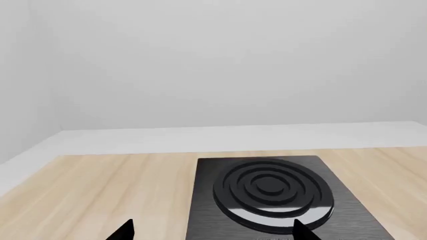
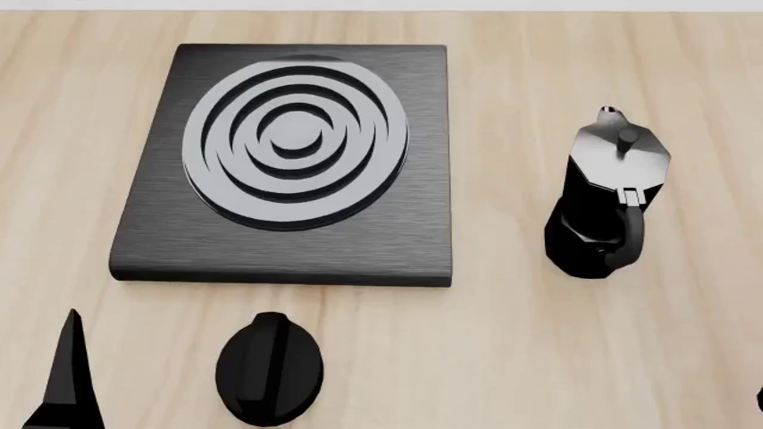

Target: Put the right moka pot on the stove.

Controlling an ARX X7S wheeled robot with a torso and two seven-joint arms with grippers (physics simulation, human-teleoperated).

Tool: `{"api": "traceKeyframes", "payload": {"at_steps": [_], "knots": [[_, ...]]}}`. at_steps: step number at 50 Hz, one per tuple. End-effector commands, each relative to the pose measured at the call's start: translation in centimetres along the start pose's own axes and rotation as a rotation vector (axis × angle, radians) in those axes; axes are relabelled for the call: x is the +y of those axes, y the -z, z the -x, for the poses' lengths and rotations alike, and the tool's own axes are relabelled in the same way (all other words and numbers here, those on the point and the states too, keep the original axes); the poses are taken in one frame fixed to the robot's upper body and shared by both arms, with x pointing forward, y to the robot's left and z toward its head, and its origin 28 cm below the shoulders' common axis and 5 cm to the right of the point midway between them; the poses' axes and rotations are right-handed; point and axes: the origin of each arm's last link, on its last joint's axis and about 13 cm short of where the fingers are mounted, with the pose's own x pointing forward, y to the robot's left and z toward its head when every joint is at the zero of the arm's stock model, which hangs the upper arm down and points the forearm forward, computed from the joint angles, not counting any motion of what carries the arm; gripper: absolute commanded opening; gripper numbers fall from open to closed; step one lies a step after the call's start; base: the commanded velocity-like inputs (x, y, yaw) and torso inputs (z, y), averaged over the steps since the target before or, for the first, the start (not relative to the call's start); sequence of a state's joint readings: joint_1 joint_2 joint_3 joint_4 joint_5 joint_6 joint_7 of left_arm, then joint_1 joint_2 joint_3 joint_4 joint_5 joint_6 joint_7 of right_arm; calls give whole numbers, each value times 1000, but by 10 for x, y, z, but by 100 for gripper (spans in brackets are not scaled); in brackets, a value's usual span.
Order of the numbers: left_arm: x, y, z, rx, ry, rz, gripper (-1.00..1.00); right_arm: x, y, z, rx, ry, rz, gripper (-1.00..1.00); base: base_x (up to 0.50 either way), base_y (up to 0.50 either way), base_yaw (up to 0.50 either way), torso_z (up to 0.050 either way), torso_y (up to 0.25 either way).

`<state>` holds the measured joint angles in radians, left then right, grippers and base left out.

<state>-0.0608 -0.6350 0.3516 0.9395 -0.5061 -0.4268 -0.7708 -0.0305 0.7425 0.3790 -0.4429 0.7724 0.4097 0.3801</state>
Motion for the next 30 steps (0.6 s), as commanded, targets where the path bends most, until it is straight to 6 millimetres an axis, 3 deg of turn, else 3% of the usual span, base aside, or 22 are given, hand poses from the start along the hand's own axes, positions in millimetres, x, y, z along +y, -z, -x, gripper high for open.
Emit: {"api": "traceKeyframes", "payload": {"at_steps": [1, 12, 30], "knots": [[0, 0, 0, -1, -2, -1, 100, 3, -7, 21, -71, -27, 30, -100, 0, 0, 0, 0, 0], [0, 0, 0, 0, -2, -2, 100, 10, -16, 35, -85, -72, 35, -100, 0, 0, 0, 0, 1], [0, 0, 0, 1, -1, -2, 100, 25, -9, 58, -97, -189, 35, -100, 0, 0, 0, 0, 1]]}}
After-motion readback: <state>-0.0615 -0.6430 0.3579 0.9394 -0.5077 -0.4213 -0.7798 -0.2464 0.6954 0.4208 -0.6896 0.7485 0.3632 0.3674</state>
